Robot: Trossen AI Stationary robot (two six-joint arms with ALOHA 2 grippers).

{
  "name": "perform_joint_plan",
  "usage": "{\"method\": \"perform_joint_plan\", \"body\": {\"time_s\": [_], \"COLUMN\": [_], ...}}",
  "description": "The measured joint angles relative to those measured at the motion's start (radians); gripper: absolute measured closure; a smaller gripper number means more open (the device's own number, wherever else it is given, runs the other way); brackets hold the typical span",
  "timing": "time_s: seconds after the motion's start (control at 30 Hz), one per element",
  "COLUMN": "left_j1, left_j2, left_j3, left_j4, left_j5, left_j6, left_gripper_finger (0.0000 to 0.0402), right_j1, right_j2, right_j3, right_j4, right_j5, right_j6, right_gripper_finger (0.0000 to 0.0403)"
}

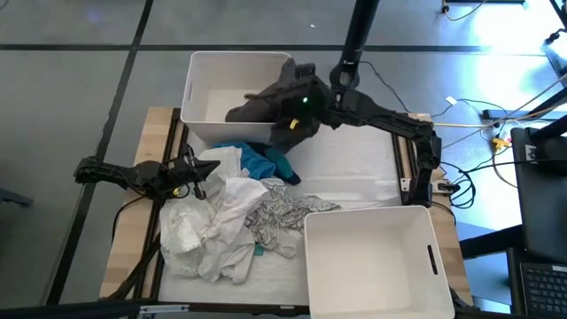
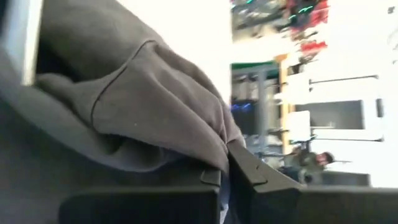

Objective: Sort clothes
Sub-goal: Put the black shorts into the top white laundry organizer

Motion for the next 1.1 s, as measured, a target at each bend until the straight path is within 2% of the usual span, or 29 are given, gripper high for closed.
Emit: {"method": "perform_joint_plan", "body": {"time_s": [0.1,0.23,0.53,0.63,0.83,0.9,1.0,1.1], "left_j1": [0.000,0.000,0.000,0.000,0.000,0.000,0.000,0.000], "left_j2": [0.000,0.000,0.000,0.000,0.000,0.000,0.000,0.000], "left_j3": [0.000,0.000,0.000,0.000,0.000,0.000,0.000,0.000], "left_j4": [0.000,0.001,0.001,0.001,0.008,0.007,0.008,0.008], "left_j5": [0.000,0.000,0.000,0.000,0.000,0.000,0.000,0.000], "left_j6": [0.000,0.000,0.000,0.000,0.000,0.000,-0.001,-0.006], "left_gripper_finger": [0.0398,0.0398,0.0398,0.0398,0.0398,0.0398,0.0398,0.0398], "right_j1": [-0.016,-0.042,-0.086,-0.105,-0.118,-0.117,-0.118,-0.123], "right_j2": [0.000,0.001,0.030,0.065,0.156,0.184,0.217,0.242], "right_j3": [0.023,0.023,0.011,0.008,0.008,0.008,0.008,0.008], "right_j4": [0.115,0.263,0.545,0.663,0.936,0.991,0.985,0.906], "right_j5": [-0.027,-0.134,-0.311,-0.402,-0.663,-0.708,-0.712,-0.633], "right_j6": [-0.078,-0.143,-0.152,-0.167,-0.197,-0.203,-0.204,-0.193], "right_gripper_finger": [0.0396,0.0396,0.0399,0.0400,0.0399,0.0399,0.0398,0.0398]}}
